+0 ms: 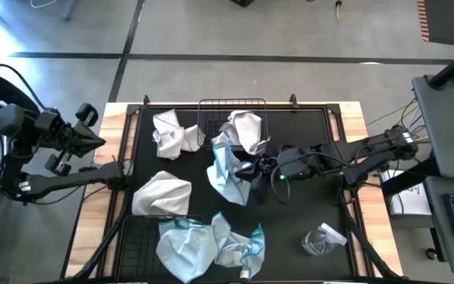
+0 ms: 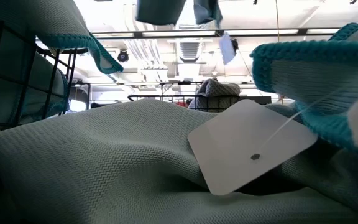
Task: Sort microfiber towel by color & place in baskets
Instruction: Put the right blue microfiber cloth into the bottom wire basket
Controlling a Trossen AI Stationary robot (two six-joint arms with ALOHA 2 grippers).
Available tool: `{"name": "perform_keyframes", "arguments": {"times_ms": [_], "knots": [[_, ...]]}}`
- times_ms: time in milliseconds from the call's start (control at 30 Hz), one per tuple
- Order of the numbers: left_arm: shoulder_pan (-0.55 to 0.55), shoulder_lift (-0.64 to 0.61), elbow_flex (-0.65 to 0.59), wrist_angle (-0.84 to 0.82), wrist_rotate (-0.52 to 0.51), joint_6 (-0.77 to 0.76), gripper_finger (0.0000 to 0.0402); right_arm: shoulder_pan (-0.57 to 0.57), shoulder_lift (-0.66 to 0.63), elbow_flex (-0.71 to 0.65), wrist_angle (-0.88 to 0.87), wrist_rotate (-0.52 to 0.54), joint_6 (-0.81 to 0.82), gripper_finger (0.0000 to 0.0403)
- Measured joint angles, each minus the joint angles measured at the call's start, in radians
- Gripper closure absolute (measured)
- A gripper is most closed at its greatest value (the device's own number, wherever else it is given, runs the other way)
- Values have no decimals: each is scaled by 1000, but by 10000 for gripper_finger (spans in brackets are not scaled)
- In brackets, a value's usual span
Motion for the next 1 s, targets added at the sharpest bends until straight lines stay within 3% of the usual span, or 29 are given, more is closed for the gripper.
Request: {"name": "perform_keyframes", "arguments": {"times_ms": [500, 767, 1000], "knots": [[0, -2, 0, 5, 0, 0, 402, 2, 98, 0, 339, -165, -39, 394], [0, -2, 0, 22, 0, 0, 402, 6, 170, 0, 552, -310, -51, 394], [0, -2, 0, 132, -1, 26, 402, 9, 245, 75, 568, -407, -48, 394]]}}
